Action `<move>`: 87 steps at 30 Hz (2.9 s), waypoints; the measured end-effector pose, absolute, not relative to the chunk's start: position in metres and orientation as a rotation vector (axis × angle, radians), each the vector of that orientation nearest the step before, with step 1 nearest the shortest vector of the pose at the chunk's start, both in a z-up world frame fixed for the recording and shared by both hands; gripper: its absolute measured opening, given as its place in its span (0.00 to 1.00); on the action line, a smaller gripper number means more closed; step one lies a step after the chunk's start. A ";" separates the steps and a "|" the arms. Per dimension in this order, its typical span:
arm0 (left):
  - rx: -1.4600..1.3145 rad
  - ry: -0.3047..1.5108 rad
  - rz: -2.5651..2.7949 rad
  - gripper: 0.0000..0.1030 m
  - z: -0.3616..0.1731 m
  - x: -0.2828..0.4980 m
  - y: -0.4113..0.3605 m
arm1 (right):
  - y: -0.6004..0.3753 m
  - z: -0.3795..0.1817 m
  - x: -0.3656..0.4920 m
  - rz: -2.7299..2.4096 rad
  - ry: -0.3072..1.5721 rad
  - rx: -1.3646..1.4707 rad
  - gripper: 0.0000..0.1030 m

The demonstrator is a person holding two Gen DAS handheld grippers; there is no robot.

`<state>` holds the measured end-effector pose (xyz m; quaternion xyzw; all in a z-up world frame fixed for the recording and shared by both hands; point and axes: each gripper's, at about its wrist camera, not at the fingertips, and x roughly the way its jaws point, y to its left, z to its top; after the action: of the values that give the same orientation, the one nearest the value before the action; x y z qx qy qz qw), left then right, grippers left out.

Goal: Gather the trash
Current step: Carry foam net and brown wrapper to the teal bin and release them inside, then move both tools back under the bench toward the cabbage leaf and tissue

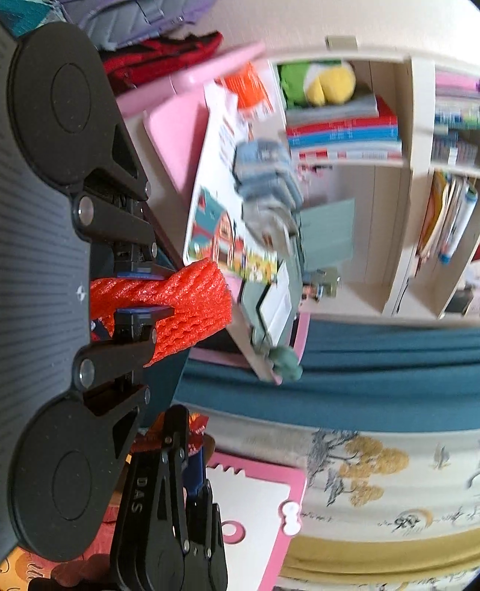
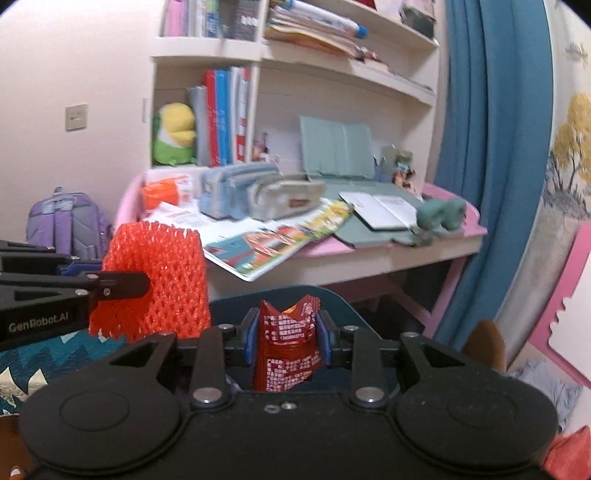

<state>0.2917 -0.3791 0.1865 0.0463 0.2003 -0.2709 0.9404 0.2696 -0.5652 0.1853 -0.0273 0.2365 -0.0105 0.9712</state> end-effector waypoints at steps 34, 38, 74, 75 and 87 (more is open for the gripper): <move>0.230 0.791 -0.481 0.13 0.081 0.421 -0.479 | -0.600 0.109 0.362 0.036 0.824 -0.116 0.42; 0.189 0.819 -0.481 0.20 0.079 0.425 -0.473 | -0.596 0.109 0.363 0.034 0.830 -0.142 0.49; 0.115 0.541 -0.492 0.80 0.182 0.269 -0.289 | -0.448 0.178 0.242 0.224 0.615 -0.156 0.86; 0.115 0.537 -0.483 0.81 0.182 0.265 -0.280 | -0.439 0.177 0.240 0.237 0.613 -0.156 0.88; 0.056 0.500 -0.318 0.96 0.158 0.236 -0.157 | -0.326 0.133 0.241 0.431 0.622 -0.157 0.98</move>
<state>0.2364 -0.1573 0.1583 0.0274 0.2465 -0.1567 0.9560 0.2408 -0.3261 0.1326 -0.0764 0.3035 0.2100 0.9263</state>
